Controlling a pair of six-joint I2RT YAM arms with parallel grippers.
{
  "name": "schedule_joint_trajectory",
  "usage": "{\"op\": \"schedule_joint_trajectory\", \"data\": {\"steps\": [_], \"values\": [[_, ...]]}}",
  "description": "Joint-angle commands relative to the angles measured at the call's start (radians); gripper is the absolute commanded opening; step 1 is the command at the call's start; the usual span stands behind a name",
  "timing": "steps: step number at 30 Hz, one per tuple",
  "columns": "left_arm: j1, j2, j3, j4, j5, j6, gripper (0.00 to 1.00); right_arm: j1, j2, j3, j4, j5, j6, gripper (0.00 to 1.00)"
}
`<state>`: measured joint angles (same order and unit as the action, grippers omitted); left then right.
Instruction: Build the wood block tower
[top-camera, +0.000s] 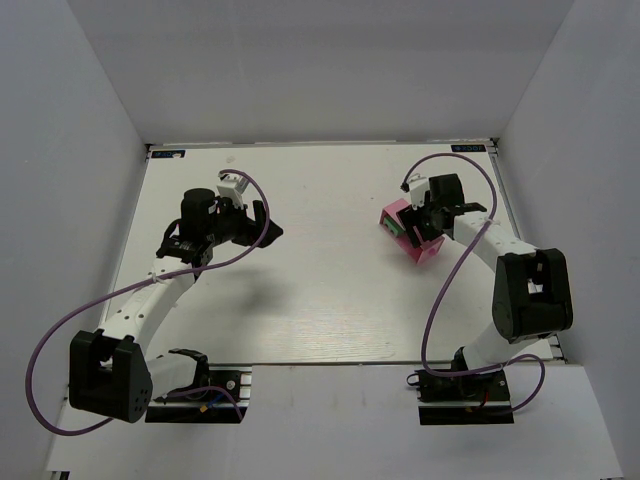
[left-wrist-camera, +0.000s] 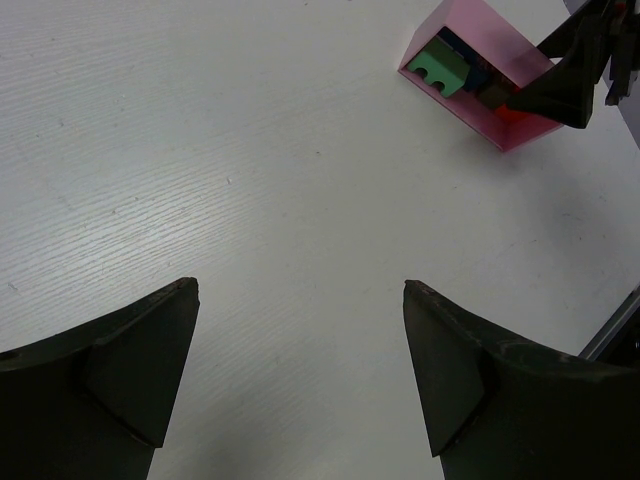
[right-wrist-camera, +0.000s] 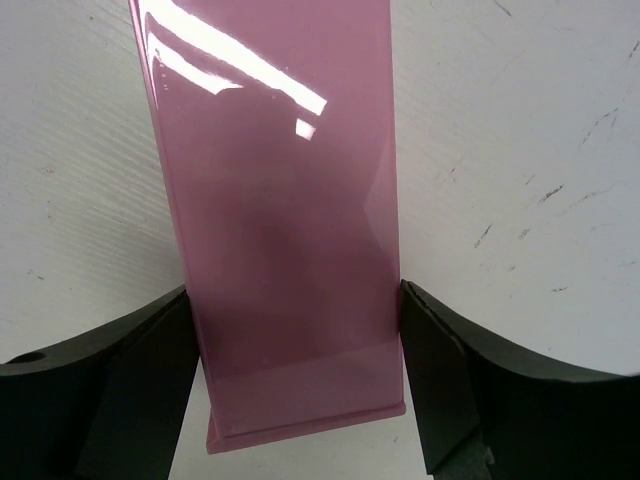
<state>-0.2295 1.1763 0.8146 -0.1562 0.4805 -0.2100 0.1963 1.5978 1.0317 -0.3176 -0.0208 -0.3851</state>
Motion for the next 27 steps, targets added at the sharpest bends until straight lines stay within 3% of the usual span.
{"op": "schedule_joint_trajectory", "data": {"steps": [1, 9, 17, 20, 27], "values": [[0.001, -0.026, 0.015, 0.015, 0.017, 0.008, 0.93, -0.009, 0.001, 0.025, 0.009, -0.048, -0.011, 0.73], [0.001, -0.026, 0.015, 0.015, 0.026, 0.008, 0.93, -0.011, -0.012, 0.027, -0.015, -0.091, -0.012, 0.41], [0.001, -0.017, 0.015, 0.024, 0.026, 0.008, 0.93, -0.008, -0.027, 0.041, -0.031, -0.129, -0.011, 0.22], [0.001, -0.017, 0.015, 0.024, 0.026, 0.008, 0.93, -0.005, -0.045, 0.036, -0.035, -0.136, -0.014, 0.02], [0.001, -0.017, 0.015, 0.024, 0.026, 0.008, 0.93, 0.031, -0.117, 0.031, -0.023, -0.101, -0.049, 0.0]]}}
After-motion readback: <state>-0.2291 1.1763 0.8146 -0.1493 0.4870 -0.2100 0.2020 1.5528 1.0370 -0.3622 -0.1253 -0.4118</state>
